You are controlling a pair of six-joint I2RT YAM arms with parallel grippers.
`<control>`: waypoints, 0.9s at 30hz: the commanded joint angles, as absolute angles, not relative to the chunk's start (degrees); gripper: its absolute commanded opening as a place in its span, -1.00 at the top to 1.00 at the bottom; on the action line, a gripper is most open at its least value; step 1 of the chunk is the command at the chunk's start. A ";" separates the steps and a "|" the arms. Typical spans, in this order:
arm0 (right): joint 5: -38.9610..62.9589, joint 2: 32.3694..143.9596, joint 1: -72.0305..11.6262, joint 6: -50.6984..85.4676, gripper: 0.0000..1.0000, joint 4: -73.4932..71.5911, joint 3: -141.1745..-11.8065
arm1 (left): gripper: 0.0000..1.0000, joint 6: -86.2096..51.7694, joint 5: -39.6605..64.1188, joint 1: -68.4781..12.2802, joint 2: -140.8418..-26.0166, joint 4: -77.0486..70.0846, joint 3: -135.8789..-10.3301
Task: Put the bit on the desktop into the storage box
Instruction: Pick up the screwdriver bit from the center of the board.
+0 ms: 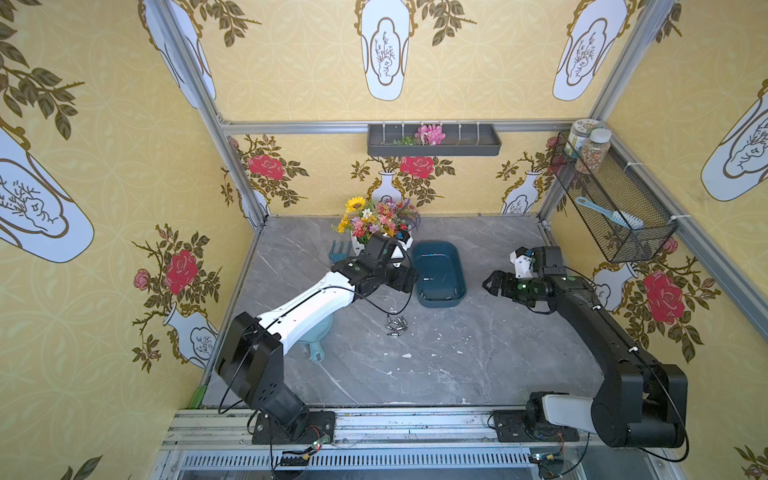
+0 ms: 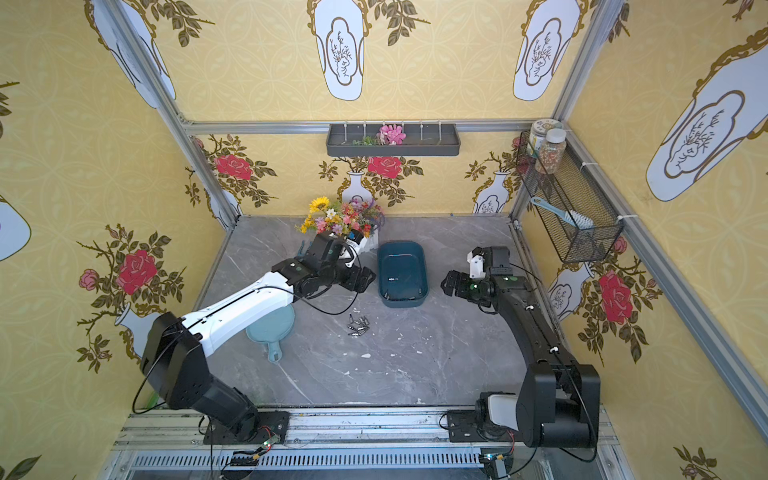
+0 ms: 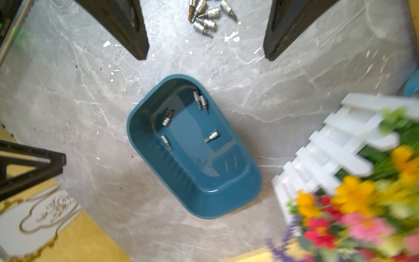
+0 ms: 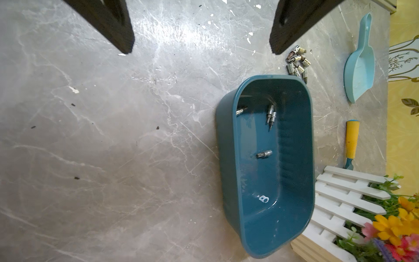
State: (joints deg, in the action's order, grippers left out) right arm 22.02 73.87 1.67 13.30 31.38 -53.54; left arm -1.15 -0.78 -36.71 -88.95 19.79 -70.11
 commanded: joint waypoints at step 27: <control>3.48 103.84 -41.37 19.03 -0.55 42.28 -84.87 | -1.00 -36.96 -5.92 -16.22 -51.41 -14.99 -23.99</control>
